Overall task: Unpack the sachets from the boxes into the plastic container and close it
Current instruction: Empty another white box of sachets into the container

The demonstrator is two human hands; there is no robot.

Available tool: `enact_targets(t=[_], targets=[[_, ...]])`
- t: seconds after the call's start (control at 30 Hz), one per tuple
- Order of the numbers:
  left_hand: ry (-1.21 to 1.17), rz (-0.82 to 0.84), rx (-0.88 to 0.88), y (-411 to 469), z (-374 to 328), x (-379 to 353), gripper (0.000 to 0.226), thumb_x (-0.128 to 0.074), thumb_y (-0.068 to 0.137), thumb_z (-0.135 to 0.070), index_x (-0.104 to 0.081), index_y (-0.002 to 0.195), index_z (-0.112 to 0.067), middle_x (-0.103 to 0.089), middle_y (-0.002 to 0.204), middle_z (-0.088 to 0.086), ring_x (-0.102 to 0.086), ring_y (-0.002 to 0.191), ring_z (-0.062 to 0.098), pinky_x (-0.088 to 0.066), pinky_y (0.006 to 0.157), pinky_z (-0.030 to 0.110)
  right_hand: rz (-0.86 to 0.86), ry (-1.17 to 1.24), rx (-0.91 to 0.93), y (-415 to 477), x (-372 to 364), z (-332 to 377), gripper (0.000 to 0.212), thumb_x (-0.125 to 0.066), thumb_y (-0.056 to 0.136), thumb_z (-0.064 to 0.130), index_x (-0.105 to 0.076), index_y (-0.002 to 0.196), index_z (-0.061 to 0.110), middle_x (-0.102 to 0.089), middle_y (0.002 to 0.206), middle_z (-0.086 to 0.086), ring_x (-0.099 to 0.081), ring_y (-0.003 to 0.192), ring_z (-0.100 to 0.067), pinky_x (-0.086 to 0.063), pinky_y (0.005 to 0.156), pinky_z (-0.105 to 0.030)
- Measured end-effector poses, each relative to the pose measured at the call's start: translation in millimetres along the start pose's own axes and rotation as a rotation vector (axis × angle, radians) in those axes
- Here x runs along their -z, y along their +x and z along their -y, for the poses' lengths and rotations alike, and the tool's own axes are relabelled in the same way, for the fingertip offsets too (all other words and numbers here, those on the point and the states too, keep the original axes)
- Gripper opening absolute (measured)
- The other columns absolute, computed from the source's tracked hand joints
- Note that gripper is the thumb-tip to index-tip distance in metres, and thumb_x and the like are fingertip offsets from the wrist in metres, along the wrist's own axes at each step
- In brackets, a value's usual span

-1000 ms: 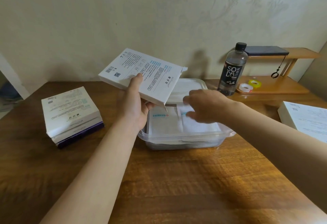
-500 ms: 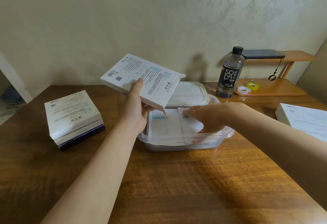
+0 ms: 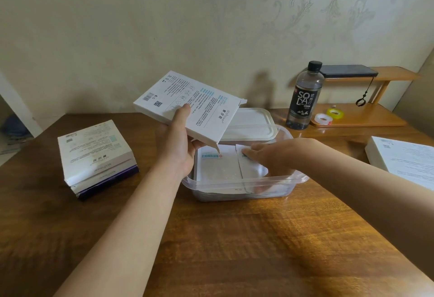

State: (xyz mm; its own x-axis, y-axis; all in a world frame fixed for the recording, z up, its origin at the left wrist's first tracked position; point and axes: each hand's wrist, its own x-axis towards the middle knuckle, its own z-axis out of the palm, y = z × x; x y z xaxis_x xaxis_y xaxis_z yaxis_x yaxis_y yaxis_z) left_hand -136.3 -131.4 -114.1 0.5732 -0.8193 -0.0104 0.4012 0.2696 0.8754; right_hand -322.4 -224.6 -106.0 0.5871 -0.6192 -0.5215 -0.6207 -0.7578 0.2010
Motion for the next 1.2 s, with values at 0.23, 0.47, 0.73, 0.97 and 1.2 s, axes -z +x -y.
enact_targets(t=[0.23, 0.47, 0.73, 0.97, 1.2], targets=[[0.059, 0.001, 0.052, -4.5, -8.1, -12.6, 0.026, -0.064, 0.096, -0.035, -0.063, 0.122, -0.030, -0.078, 0.103, 0.002, -0.075, 0.094, 0.023, -0.057, 0.056, 0.033, -0.086, 0.140, -0.022, -19.4, 13.6, -13.8, 0.102, -0.065, 0.080, 0.069, -0.013, 0.159, 0.032, -0.024, 0.164, 0.006, -0.029, 0.148, -0.025, -0.028, 0.119, -0.047], [0.084, 0.218, 0.211, -37.4, -13.6, -67.8, 0.022, -0.056, 0.099, -0.043, -0.068, 0.104, -0.025, -0.078, 0.088, 0.000, -0.071, 0.079, 0.018, -0.052, 0.053, 0.027, -0.638, 0.839, -0.148, -90.3, 22.9, -78.5, 0.028, -0.050, 0.098, 0.002, -0.069, 0.116, 0.013, -0.067, 0.109, -0.007, -0.065, 0.101, -0.026, -0.056, 0.089, -0.040], [0.192, 0.623, 0.375, -92.7, 16.5, -163.9, 0.046, -0.045, 0.100, -0.057, -0.066, 0.124, -0.023, -0.077, 0.108, 0.006, -0.070, 0.087, 0.024, -0.051, 0.051, 0.026, -0.788, 1.789, -0.045, -181.2, -38.8, -131.7, 0.029, -0.054, 0.103, 0.024, -0.066, 0.113, 0.000, -0.070, 0.097, -0.020, -0.071, 0.084, -0.029, -0.058, 0.073, -0.039], [0.394, 0.610, 0.379, -117.8, 74.9, -240.1, 0.031, -0.058, 0.100, -0.040, -0.067, 0.118, -0.016, -0.079, 0.102, 0.004, -0.076, 0.090, 0.027, -0.061, 0.055, 0.037, -0.885, 1.759, -0.350, -228.9, -111.2, -176.9, 0.022, -0.055, 0.102, 0.012, -0.066, 0.109, -0.005, -0.070, 0.096, -0.021, -0.070, 0.077, -0.029, -0.063, 0.068, -0.047], [0.760, 0.624, 0.236, -115.4, 133.8, -271.4, 0.036, -0.056, 0.100, -0.044, -0.065, 0.114, -0.013, -0.073, 0.107, 0.000, -0.071, 0.094, 0.023, -0.062, 0.066, 0.042, -0.833, 1.544, -0.596, -227.1, -160.3, -196.1, 0.027, -0.048, 0.102, 0.013, -0.070, 0.096, 0.000, -0.069, 0.088, -0.013, -0.069, 0.074, -0.028, -0.061, 0.056, -0.041]])
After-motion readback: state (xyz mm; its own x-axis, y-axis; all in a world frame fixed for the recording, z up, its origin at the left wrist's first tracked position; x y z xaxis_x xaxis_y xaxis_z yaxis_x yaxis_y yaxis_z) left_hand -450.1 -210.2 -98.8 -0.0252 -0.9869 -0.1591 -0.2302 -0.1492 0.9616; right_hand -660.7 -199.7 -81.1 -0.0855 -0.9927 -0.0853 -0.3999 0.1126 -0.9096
